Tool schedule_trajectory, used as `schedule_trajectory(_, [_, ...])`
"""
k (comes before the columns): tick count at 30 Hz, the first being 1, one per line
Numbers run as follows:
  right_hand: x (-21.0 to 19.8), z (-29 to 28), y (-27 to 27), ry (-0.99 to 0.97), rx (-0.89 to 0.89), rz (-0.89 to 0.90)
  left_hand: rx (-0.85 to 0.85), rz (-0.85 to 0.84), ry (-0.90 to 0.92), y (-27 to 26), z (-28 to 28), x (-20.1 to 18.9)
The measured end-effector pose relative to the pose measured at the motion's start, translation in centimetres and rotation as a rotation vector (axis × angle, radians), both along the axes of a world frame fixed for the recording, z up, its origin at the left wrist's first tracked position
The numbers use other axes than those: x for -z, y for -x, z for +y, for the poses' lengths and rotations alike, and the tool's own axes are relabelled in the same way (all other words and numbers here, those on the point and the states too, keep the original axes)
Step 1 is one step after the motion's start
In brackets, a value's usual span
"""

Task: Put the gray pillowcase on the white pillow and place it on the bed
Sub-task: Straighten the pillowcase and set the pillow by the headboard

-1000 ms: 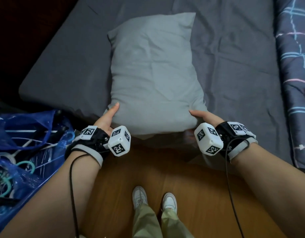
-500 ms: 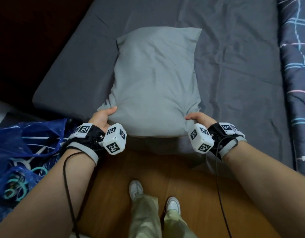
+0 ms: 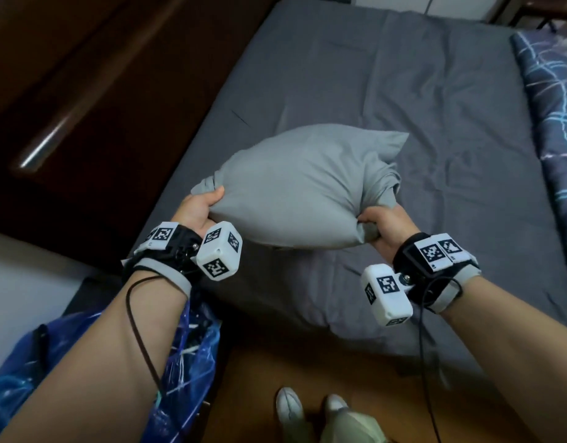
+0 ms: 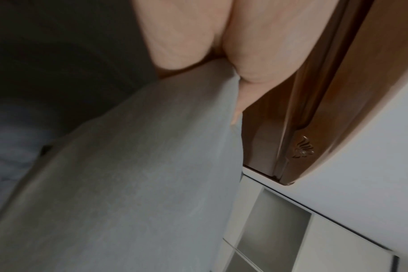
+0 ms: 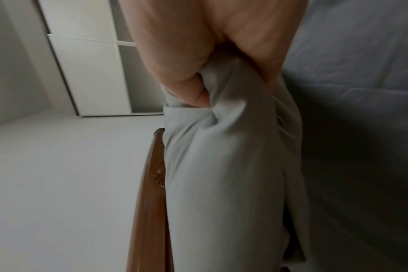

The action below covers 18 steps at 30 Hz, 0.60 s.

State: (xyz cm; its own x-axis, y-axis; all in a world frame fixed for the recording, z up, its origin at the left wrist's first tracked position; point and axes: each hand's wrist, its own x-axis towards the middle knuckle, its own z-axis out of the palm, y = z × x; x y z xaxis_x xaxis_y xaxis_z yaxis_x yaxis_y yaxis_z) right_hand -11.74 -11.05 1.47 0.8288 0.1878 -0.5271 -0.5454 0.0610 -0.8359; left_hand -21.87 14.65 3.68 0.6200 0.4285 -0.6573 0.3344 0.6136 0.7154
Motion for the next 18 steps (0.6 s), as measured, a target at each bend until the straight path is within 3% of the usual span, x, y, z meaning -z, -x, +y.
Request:
schedule_trajectory(8, [-6.4,7.6,-9.5,-0.005,0.003,-0.242,0.02,-0.065,-0.113,-9.9,6.4,-6.0])
schedule_trajectory(13, [-9.2,12.2,-18.6,0.128,-0.002,-0.457,-0.023,-0.113,-0.236,-17.1,10.1,-9.7])
schedule_trajectory(18, [-11.6,16.8,-24.5,0.159,-0.019,-0.558,-0.086,-0.288,-0.31,-22.1,14.3,-13.2])
